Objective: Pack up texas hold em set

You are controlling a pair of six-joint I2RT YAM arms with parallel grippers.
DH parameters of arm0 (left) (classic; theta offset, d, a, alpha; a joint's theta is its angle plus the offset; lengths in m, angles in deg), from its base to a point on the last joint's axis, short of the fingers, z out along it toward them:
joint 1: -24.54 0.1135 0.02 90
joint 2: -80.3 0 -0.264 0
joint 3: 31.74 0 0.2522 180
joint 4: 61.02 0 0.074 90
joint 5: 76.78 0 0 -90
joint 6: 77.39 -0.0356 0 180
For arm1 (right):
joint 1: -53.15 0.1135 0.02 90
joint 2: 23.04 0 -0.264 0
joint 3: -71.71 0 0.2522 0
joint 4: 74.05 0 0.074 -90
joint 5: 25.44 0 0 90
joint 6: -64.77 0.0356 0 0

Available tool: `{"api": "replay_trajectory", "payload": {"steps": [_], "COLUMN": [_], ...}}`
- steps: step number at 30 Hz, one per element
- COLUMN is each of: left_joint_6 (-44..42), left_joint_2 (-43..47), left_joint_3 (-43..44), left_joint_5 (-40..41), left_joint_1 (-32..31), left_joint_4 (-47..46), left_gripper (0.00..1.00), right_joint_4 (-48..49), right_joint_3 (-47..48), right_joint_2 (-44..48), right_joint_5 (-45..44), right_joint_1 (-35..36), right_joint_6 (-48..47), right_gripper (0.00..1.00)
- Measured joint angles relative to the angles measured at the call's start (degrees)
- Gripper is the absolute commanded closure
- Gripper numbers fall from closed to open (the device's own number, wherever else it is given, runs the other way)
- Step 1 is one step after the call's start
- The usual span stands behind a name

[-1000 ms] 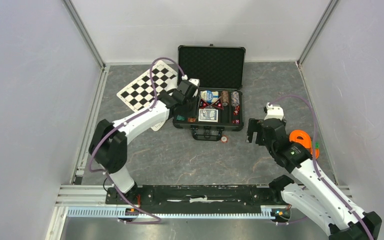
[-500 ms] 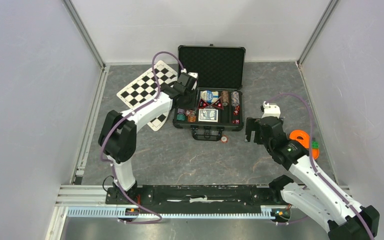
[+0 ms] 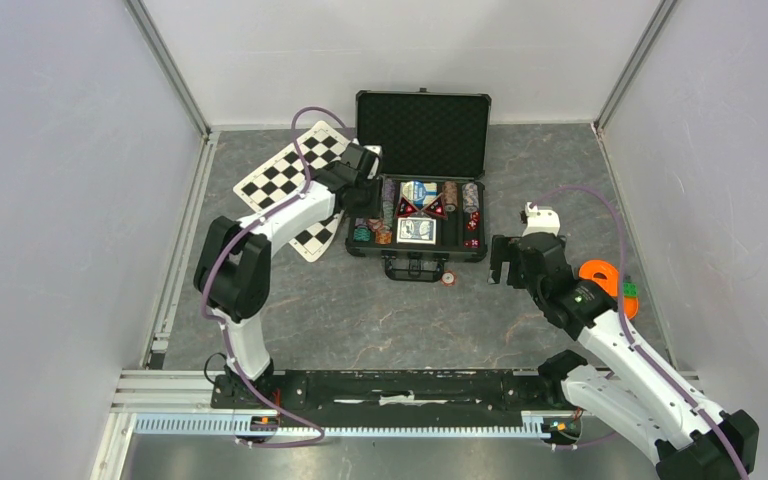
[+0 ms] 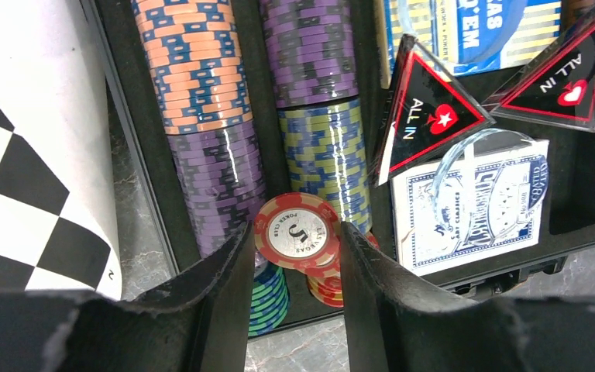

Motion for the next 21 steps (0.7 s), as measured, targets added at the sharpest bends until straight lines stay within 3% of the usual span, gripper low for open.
{"api": "replay_trajectory", "payload": {"steps": [11, 21], "left_joint_6": [0.02, 0.22], "left_joint_2": [0.11, 1.03], "left_joint_3": [-1.88, -2.93], "left_joint_5": [-4.35, -5.84], "left_joint_1": [0.9, 0.81], "left_joint_4": [-2.21, -2.89], "left_gripper": [0.47, 0.27], "right_joint_4": [0.02, 0.02], "right_joint_3": [0.0, 0.0], "right_joint_2": [0.0, -0.02], "right_joint_5": [0.55, 0.9], "right_joint_1": [0.0, 0.0], "right_joint_6": [0.02, 0.02], "right_gripper": [0.01, 0.01]}}
